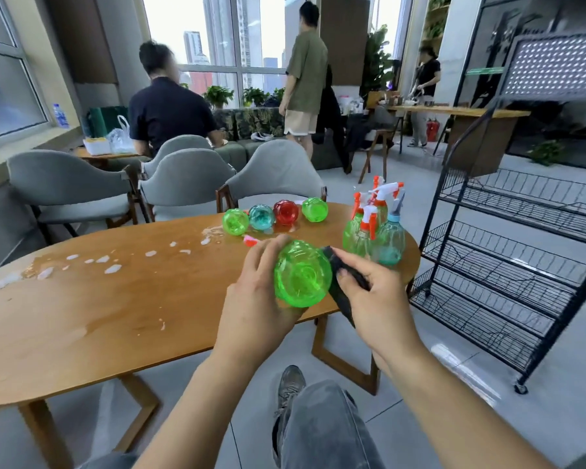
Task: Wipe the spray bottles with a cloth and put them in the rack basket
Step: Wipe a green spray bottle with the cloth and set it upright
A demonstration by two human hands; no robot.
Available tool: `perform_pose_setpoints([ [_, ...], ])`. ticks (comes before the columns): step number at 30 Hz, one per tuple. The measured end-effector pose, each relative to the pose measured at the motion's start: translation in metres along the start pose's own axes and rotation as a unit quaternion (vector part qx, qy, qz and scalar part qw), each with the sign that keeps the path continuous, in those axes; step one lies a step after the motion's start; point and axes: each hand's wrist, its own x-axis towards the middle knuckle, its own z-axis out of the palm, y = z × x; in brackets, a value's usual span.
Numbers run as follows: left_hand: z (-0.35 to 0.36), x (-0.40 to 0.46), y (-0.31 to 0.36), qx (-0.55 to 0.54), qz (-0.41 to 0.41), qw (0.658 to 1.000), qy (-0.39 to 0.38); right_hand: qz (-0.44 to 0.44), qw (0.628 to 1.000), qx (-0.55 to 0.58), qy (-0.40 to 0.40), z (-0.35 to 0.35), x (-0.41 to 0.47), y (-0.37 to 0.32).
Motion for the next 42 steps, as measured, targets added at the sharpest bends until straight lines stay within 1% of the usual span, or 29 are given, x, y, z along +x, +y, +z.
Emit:
perform_pose_setpoints([
  [2,0.014,0.003,0.0,-0.056,-0.007,0.997,-0.057,0.019,1.0,0.012,0.017,-0.01,0.005,0.012],
  [4,0.028,0.006,0.006,-0.122,-0.009,0.987,-0.109,0.039,0.998,0.03,0.03,-0.02,0.01,0.026],
  [5,0.036,0.009,0.01,-0.158,-0.014,0.98,-0.121,0.052,0.997,0.045,0.035,-0.025,0.011,0.033],
  [7,0.055,0.016,0.017,-0.216,-0.033,0.968,-0.121,0.073,0.995,0.057,0.046,-0.034,0.014,0.047],
  [9,0.075,0.024,0.023,-0.238,-0.037,0.964,-0.109,0.085,0.993,0.057,0.06,-0.043,0.018,0.058],
  [13,0.112,0.036,0.027,-0.231,-0.035,0.966,-0.106,0.106,0.989,0.038,0.094,-0.065,0.033,0.08],
  [20,0.19,0.057,0.026,-0.26,-0.079,0.955,-0.118,0.108,0.981,0.011,0.16,-0.101,0.061,0.111],
  [23,0.223,0.066,0.022,-0.284,-0.094,0.946,-0.122,0.114,0.974,0.017,0.196,-0.108,0.075,0.132],
  [28,0.259,0.077,0.021,-0.257,-0.116,0.953,-0.111,0.122,0.964,0.018,0.234,-0.11,0.093,0.161],
  [31,0.275,0.079,0.017,-0.265,-0.136,0.949,-0.1,0.126,0.96,0.009,0.251,-0.108,0.101,0.179],
  [37,0.297,0.078,0.003,-0.227,-0.121,0.964,-0.069,0.1,0.958,0.002,0.268,-0.102,0.108,0.194],
  [42,0.303,0.084,0.004,-0.158,-0.099,0.981,-0.049,0.1,0.95,0.023,0.295,-0.094,0.118,0.203],
])
